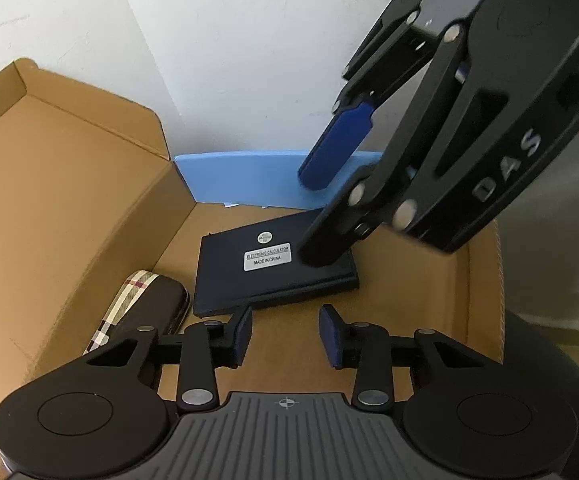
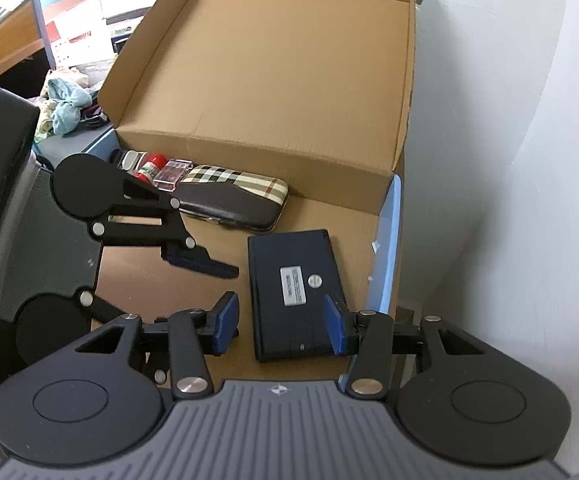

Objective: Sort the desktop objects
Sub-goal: 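Open the right gripper to release the notebook in the box, then raise the right tool up and out of the box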

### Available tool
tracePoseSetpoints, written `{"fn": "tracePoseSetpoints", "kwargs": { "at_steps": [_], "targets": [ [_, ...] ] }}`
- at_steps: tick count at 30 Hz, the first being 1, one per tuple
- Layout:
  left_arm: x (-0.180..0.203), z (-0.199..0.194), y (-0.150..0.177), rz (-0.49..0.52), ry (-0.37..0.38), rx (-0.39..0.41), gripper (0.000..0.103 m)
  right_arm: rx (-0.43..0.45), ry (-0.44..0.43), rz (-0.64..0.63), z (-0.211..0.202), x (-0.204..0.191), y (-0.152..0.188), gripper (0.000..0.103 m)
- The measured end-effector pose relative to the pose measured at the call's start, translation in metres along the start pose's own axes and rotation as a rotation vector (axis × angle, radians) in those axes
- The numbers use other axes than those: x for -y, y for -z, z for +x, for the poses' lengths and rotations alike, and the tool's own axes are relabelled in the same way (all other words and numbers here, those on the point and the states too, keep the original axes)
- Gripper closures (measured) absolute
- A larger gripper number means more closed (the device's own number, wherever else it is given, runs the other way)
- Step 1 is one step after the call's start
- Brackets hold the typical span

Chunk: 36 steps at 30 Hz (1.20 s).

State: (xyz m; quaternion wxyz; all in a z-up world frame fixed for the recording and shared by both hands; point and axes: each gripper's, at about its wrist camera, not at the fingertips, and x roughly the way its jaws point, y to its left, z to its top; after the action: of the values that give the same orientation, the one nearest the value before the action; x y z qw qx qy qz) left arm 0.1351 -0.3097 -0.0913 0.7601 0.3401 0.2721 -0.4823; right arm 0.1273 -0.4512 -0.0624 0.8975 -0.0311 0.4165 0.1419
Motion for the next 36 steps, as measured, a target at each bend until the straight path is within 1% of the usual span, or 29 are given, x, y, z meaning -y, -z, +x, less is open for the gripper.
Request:
{"fn": "tracePoseSetpoints", "kwargs": {
  "at_steps": [6,8,12,16,20,23,24,26,30,31,34,36],
  "targets": [
    [-0.011,0.004,-0.006,-0.061,-0.005,-0.004,0.062,0.016,0.009,0.009,0.009,0.007,-0.001,0.05],
    [-0.023,0.009,-0.008,-0.081,-0.006,-0.009,0.062,0.017,0.009,0.015,0.006,0.008,0.002,0.05],
    [-0.027,0.007,-0.007,-0.11,-0.008,-0.009,0.062,0.021,0.011,0.02,0.004,0.01,0.006,0.05],
    [-0.026,0.004,-0.005,-0.123,-0.048,-0.005,0.062,0.026,0.006,0.016,0.001,0.008,0.009,0.05],
    [-0.03,0.0,-0.003,-0.174,-0.064,-0.001,0.062,0.026,0.001,0.012,0.0,0.006,0.011,0.05],
    [-0.026,-0.004,-0.002,-0.163,-0.082,0.004,0.063,0.028,-0.008,0.026,0.001,0.009,0.008,0.05],
    [-0.024,-0.005,-0.002,-0.156,-0.089,0.007,0.064,0.027,-0.004,0.029,0.003,0.01,0.006,0.05],
    [-0.019,-0.009,-0.002,-0.146,-0.077,0.011,0.067,0.028,0.012,0.02,0.007,0.009,0.002,0.049],
    [-0.007,-0.02,-0.001,-0.096,-0.077,0.013,0.067,0.011,-0.005,0.025,0.02,0.011,-0.008,0.049],
    [-0.006,-0.027,0.0,-0.092,-0.079,0.015,0.066,0.004,-0.004,0.027,0.025,0.012,-0.011,0.047],
    [-0.002,-0.046,0.003,-0.088,-0.09,0.02,0.065,-0.012,0.001,0.028,0.035,0.013,-0.016,0.036],
    [-0.002,-0.059,0.01,-0.094,-0.11,0.023,0.064,-0.022,0.011,0.016,0.041,0.012,-0.019,0.033]
  ]
}}
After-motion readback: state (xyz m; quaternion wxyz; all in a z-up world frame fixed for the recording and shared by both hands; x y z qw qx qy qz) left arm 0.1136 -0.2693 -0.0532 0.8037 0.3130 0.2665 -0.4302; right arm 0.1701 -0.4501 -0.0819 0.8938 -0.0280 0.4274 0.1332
